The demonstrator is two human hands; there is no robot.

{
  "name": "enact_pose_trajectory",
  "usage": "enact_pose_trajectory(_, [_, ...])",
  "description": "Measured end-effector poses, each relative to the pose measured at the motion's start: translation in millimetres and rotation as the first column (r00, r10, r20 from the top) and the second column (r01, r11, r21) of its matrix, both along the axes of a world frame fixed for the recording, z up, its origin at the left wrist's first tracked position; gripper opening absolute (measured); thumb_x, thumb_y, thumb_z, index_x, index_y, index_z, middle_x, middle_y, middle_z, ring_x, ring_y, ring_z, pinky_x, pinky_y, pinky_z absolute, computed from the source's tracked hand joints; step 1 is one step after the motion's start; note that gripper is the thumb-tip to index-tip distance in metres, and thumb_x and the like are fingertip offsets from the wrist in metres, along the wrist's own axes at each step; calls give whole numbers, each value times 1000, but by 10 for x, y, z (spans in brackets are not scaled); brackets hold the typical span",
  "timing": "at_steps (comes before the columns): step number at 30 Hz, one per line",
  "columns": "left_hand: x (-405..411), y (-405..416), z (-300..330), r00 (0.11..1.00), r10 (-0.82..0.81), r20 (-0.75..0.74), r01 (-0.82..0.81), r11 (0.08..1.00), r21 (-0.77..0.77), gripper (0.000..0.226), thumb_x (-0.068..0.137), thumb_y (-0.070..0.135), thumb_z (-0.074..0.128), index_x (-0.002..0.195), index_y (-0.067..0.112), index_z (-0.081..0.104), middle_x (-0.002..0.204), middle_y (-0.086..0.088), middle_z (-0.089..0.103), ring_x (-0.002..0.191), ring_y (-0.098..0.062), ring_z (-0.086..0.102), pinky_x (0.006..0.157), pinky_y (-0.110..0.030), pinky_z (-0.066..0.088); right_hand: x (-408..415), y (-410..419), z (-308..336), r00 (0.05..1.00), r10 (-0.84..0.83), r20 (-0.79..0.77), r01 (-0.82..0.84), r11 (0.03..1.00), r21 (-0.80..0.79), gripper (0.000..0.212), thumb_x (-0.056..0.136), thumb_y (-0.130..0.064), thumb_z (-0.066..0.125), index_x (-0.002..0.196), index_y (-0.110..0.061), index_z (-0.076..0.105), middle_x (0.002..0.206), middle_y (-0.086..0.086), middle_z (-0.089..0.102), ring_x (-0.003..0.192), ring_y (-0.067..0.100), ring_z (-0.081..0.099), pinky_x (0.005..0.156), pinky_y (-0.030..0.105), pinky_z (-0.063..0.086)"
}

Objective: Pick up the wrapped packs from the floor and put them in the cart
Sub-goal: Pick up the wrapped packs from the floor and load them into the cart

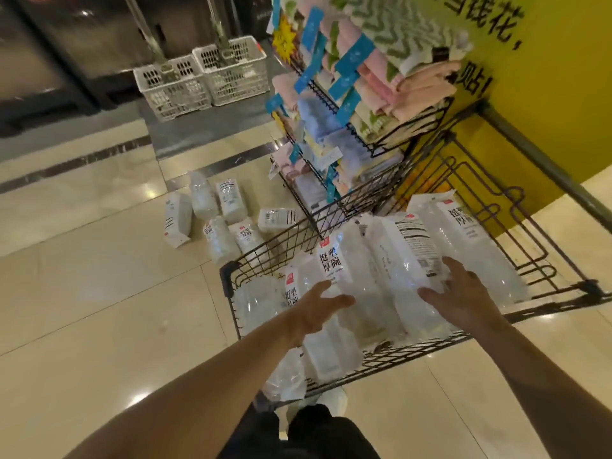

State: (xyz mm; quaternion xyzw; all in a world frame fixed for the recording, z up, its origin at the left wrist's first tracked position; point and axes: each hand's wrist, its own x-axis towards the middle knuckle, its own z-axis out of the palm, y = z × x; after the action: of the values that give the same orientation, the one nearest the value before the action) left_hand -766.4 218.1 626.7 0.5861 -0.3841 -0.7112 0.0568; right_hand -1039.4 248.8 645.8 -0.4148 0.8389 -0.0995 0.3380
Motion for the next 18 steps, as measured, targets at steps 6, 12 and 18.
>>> enact_pose_trajectory(6, [349, 61, 90, 995, -25, 96, 36, 993, -109, 67, 95, 41, 71, 154, 24, 44, 152, -9, 52, 131, -26, 55, 91, -31, 50, 177, 39, 92, 996, -15, -85, 4, 992, -129, 76, 86, -36, 80, 152, -24, 45, 143, 22, 51, 124, 45, 58, 106, 53, 50])
enact_pose_trajectory(12, [1266, 180, 198, 947, -101, 304, 205, 920, -333, 28, 104, 29, 61, 130, 20, 64, 119, 2, 64, 107, -13, 62, 87, -24, 51, 805, 212, 259, 981, 36, -191, -107, 920, -377, 30, 93, -30, 72, 123, -26, 69, 107, -4, 75, 99, 22, 71, 89, 40, 57])
enact_pose_trajectory(18, [2629, 342, 114, 892, 44, 451, 174, 886, -430, 16, 103, 33, 59, 114, 30, 70, 106, 11, 71, 93, -4, 62, 75, -18, 45, 1900, 236, 232, 973, 213, 95, -180, 944, -276, 8, 96, -27, 72, 100, -34, 75, 93, -15, 75, 85, 2, 69, 70, 18, 48])
